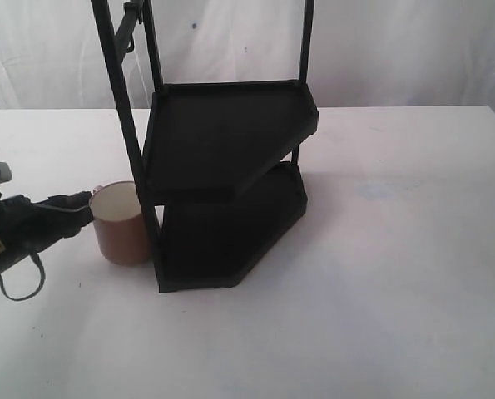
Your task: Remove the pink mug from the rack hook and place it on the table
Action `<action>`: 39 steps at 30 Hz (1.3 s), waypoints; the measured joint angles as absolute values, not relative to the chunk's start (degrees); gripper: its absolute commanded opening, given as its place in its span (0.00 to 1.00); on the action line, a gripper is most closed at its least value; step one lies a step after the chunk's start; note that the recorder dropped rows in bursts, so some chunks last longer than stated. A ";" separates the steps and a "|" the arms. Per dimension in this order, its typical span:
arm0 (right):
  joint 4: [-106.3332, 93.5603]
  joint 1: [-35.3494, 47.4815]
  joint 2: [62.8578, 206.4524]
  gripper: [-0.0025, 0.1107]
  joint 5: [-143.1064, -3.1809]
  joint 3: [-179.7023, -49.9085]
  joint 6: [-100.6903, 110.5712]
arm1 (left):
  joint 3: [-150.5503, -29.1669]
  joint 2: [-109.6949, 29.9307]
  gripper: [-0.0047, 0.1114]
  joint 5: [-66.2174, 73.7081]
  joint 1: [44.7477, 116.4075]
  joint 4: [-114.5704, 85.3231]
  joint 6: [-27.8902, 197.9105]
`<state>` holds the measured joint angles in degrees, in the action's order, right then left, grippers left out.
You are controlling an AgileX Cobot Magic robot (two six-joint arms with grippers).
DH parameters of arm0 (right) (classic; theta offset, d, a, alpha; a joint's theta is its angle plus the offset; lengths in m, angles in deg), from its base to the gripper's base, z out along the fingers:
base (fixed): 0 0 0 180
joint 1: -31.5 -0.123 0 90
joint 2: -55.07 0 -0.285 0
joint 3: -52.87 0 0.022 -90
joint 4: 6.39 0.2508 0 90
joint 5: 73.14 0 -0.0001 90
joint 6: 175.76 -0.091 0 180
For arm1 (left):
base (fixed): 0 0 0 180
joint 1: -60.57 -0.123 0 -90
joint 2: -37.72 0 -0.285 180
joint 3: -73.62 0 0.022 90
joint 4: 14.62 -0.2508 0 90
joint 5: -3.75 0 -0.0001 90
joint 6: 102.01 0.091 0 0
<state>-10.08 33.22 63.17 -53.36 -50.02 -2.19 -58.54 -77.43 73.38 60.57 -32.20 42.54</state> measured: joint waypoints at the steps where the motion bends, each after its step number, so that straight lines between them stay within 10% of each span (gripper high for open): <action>1: -10.08 33.22 63.17 0.02 -53.36 -50.02 -2.19 | -57.42 -75.62 0.55 73.38 60.57 -31.03 43.20; 6: -10.08 33.22 63.17 0.02 -53.36 -50.02 -2.19 | -49.67 -64.95 0.45 73.49 60.57 -27.00 45.66; 10: -10.08 33.22 63.17 0.02 -53.36 -50.02 -2.19 | -42.59 -54.25 0.04 73.49 60.57 -24.18 46.35; 16: -10.08 33.22 63.17 0.02 -53.36 -50.02 -2.19 | -37.05 -23.13 0.04 68.73 60.57 -22.90 54.23; 21: -10.08 33.22 63.17 0.02 -53.36 -50.02 -2.19 | -38.28 -1.27 0.04 26.41 60.57 -22.90 61.77; 39: -10.08 33.22 63.17 0.02 -53.36 -50.02 -2.19 | -36.97 13.68 0.04 -14.19 55.38 -16.52 70.49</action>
<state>-10.08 33.22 63.17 -53.36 -50.02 -2.19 -36.97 13.68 -14.19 55.38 -16.52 70.49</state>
